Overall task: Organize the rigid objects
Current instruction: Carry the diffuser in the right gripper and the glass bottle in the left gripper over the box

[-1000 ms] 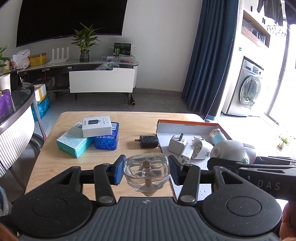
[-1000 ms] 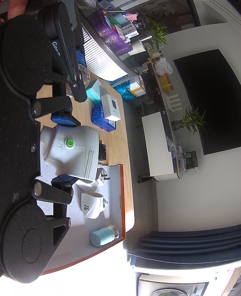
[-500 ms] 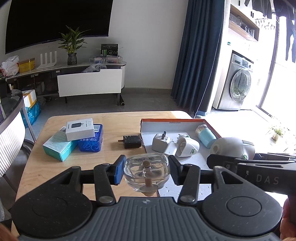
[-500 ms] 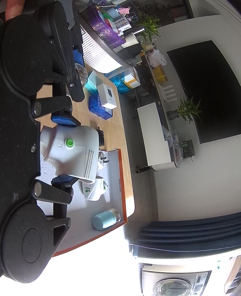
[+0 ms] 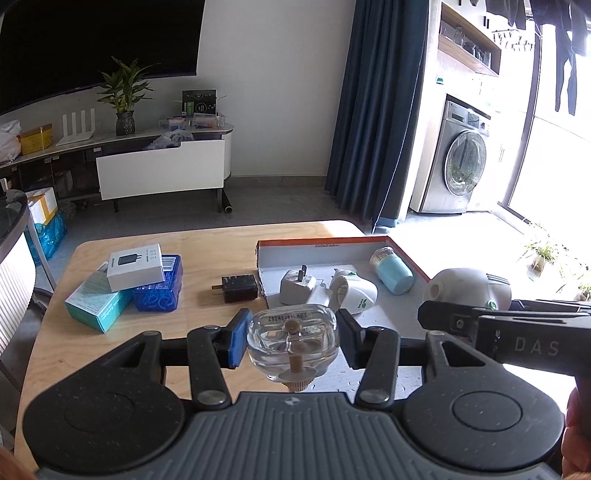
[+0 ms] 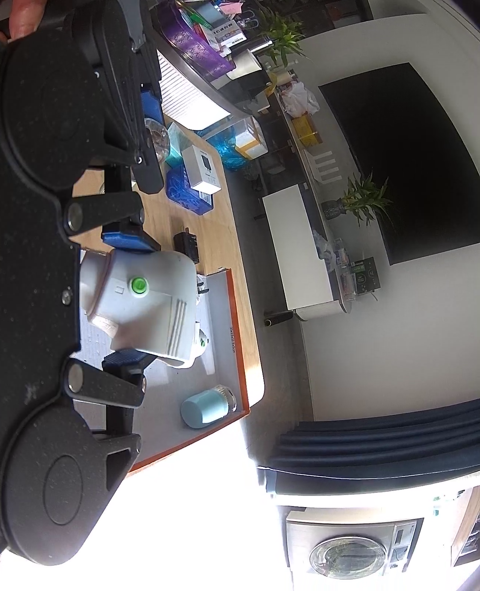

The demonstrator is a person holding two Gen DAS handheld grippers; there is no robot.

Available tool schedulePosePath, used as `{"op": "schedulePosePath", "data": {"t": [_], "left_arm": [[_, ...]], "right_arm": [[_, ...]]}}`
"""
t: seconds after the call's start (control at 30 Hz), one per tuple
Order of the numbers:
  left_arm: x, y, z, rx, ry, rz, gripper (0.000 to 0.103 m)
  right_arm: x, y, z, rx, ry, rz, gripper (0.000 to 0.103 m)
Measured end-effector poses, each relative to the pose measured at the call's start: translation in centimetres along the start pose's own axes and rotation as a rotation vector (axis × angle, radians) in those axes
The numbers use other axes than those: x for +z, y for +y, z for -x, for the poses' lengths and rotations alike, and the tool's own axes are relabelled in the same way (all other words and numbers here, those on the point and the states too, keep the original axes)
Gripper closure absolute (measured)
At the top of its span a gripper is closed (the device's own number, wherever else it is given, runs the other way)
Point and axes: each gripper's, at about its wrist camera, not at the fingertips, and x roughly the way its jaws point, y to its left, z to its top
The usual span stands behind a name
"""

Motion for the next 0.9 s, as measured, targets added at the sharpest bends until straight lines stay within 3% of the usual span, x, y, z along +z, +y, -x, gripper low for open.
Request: {"op": "schedulePosePath", "data": {"t": [0.9], "left_arm": [[0.7,-3.2,-2.0,-0.055,0.005,-0.063,0.053]], "right_arm": [[0.5,-2.2,-0.2,-0.056,-0.024,-0.043,0.041]]}}
